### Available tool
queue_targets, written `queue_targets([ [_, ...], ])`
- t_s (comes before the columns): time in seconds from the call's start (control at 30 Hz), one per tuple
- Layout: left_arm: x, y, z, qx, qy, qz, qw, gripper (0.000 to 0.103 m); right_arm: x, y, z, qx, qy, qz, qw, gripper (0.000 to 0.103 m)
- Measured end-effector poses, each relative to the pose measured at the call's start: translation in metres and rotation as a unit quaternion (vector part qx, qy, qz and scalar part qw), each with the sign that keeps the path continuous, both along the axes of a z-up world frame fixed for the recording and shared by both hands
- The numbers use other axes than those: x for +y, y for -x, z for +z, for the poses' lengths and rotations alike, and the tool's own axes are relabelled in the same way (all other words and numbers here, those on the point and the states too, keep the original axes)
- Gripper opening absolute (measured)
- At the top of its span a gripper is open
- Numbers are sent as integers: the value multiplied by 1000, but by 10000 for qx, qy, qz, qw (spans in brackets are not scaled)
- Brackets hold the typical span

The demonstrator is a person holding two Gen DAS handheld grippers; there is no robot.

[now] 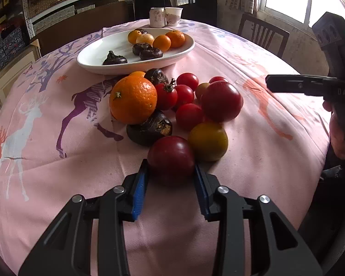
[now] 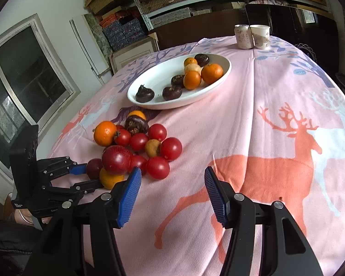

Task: Organize fruits
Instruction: 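Grasp a red tomato with the left gripper while the right grasps another red tomato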

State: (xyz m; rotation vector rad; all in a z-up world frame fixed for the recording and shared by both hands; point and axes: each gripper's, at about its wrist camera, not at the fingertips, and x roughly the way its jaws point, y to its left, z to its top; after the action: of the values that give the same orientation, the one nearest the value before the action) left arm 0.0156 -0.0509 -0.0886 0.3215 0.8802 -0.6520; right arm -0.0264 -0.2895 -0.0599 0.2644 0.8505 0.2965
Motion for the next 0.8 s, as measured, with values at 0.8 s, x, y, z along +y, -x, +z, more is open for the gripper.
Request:
queue_targets([
  [0.8,37,15,32,-76,618,404,9972,37,44,-20,-9,45,480,210,9986,28],
])
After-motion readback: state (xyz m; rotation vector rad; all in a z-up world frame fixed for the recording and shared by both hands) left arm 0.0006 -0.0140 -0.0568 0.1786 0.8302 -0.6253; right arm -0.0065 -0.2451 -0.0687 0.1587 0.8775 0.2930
